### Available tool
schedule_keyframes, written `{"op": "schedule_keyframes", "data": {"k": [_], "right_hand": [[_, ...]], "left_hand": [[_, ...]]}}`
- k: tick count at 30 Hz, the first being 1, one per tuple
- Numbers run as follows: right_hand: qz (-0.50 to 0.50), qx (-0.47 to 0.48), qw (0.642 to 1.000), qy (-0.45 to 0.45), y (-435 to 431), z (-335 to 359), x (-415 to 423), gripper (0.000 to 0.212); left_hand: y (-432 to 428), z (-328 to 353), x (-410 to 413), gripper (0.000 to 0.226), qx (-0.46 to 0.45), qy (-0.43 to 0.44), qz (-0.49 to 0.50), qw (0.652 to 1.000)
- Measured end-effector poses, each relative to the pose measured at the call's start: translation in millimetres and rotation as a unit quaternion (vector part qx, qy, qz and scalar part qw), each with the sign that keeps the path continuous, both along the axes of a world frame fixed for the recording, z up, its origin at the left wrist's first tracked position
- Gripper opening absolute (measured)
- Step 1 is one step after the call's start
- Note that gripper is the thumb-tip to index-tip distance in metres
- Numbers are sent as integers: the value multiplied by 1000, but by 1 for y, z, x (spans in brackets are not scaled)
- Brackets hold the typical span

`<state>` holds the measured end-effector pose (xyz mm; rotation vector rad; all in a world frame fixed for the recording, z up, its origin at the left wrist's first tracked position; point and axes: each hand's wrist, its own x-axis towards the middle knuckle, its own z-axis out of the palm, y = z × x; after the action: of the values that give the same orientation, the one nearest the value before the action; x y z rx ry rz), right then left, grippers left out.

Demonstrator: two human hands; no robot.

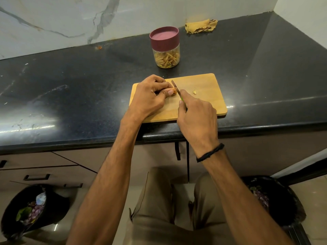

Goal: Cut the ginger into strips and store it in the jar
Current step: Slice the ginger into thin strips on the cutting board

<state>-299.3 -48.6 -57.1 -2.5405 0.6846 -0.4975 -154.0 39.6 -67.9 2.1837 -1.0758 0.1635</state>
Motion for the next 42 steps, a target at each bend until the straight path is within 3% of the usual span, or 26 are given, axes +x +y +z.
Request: {"op": "schedule_keyframes", "data": {"k": [26,42], "right_hand": [[-23,-29,998,44,13,1,4,48],[-29,-46,998,26,15,7,12,38]], "left_hand": [[-1,-3,3,18,-8,-17,-2,1000],[-3,-5,8,19,-7,-12,1,1000]]}}
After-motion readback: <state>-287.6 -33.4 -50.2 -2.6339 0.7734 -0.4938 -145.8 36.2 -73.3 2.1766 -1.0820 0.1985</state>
